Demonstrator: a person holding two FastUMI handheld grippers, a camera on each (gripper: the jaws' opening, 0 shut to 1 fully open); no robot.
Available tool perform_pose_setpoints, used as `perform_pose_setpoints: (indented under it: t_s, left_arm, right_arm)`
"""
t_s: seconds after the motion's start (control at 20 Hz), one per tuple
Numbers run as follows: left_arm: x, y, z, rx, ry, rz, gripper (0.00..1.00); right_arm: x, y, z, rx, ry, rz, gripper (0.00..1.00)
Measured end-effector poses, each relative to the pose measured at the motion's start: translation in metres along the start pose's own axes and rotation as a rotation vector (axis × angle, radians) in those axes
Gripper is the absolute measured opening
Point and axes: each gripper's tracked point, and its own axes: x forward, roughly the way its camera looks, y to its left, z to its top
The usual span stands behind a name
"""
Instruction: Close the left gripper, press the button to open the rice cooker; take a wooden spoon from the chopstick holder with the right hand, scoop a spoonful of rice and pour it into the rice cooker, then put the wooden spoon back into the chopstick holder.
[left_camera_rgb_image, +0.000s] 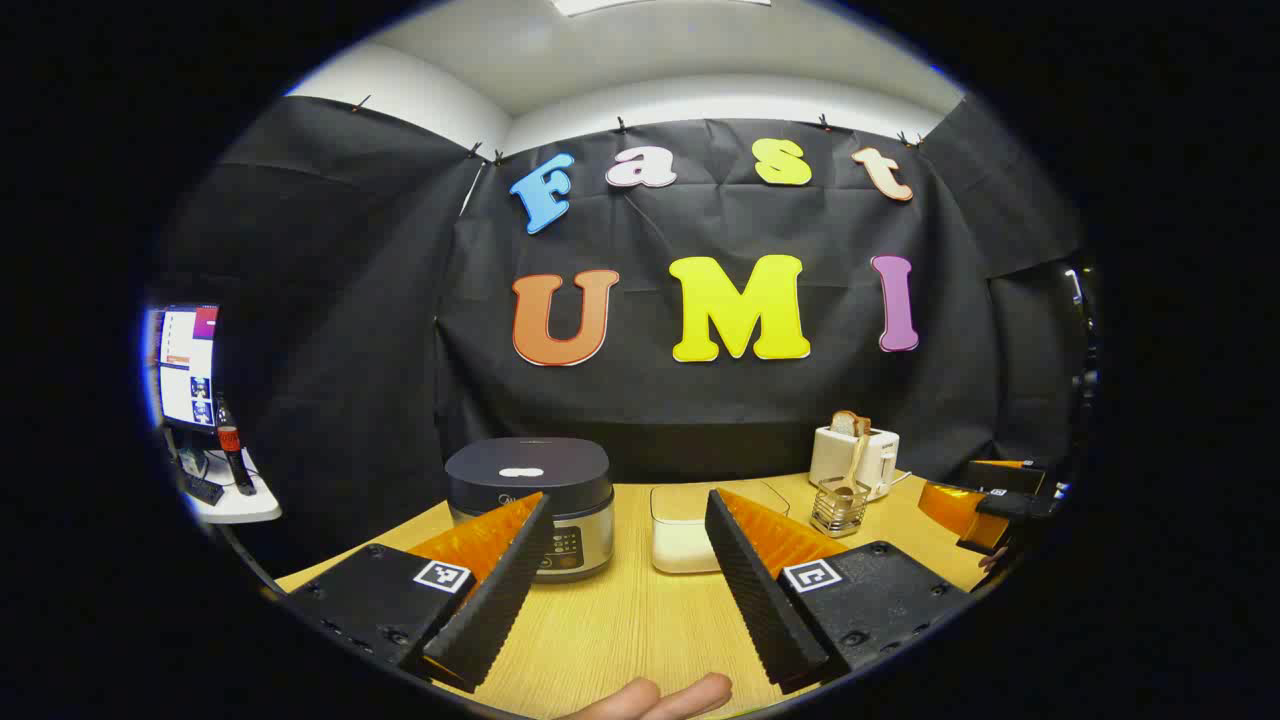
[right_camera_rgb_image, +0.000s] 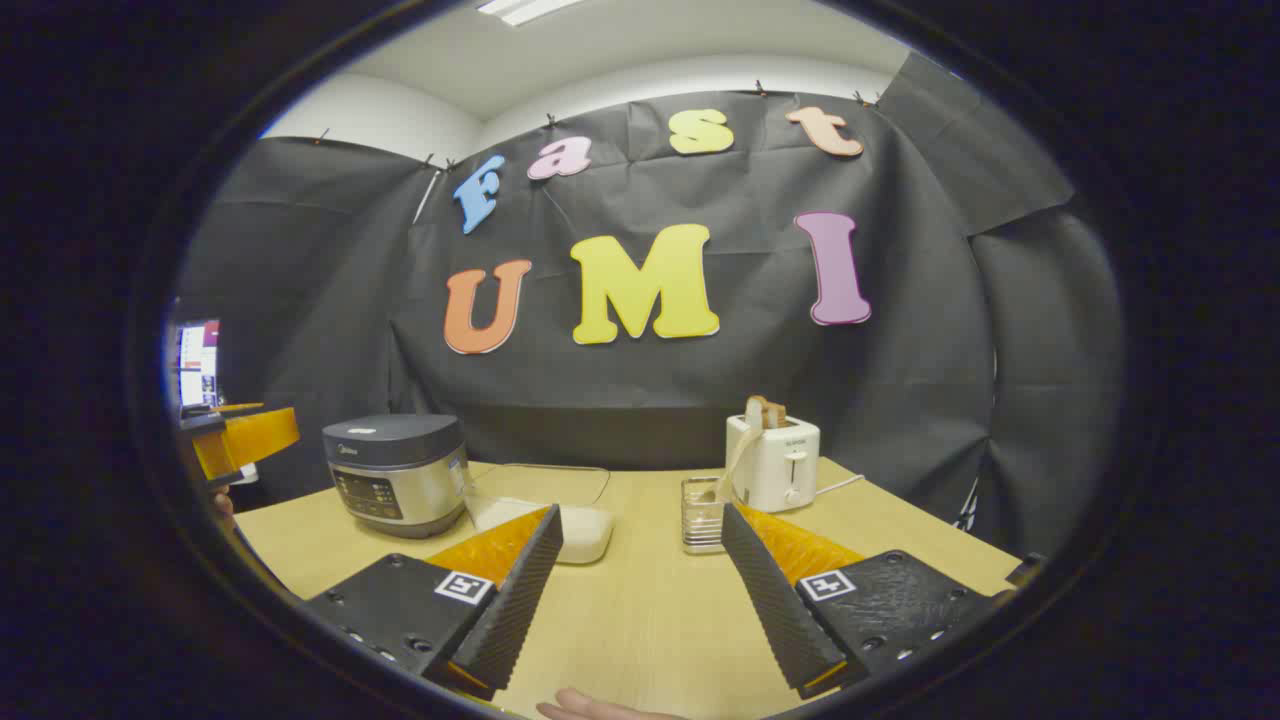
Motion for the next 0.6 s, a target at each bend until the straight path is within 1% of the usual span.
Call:
perform_pose_setpoints:
  t_s: [0.1,0.15,0.2,0.25,0.3,0.35,0.4,0.45,0.5,0.6]
  left_arm:
    - [-0.005,-0.003,-0.005,-0.013,-0.024,-0.024,0.97]
    - [-0.003,0.0,-0.013,-0.011,0.015,-0.012,0.97]
    - [-0.003,0.003,-0.016,-0.005,0.027,-0.005,0.98]
    - [-0.003,0.003,-0.014,-0.004,0.001,-0.007,0.98]
    - [-0.004,0.002,-0.005,0.003,-0.009,-0.009,0.98]
    - [-0.005,0.003,-0.007,0.011,-0.002,-0.012,0.97]
    - [-0.005,0.003,-0.008,0.009,0.005,-0.012,0.98]
    - [-0.005,0.004,-0.007,0.002,0.006,-0.009,1.0]
    - [-0.004,0.005,-0.007,-0.004,0.007,-0.003,0.97]
    - [-0.004,0.007,-0.008,-0.009,0.016,0.016,0.97]
  right_arm:
    - [-0.004,0.001,0.004,-0.003,-0.013,0.001,0.92]
    - [-0.003,0.001,0.006,-0.004,-0.018,-0.001,0.92]
    - [-0.003,0.001,0.007,-0.004,-0.02,-0.001,0.92]
    - [-0.005,0.004,0.006,-0.006,-0.021,0.004,0.92]
    - [-0.005,0.006,0.006,-0.014,-0.021,0.01,0.95]
    - [-0.005,0.005,0.006,-0.026,-0.023,0.008,0.92]
    - [-0.006,0.004,0.008,-0.036,-0.029,-0.002,0.92]
    - [-0.007,0.003,0.008,-0.041,-0.035,-0.006,0.92]
    - [-0.007,0.004,0.009,-0.044,-0.036,-0.003,0.99]
    - [-0.007,0.002,0.009,-0.051,-0.035,-0.005,0.92]
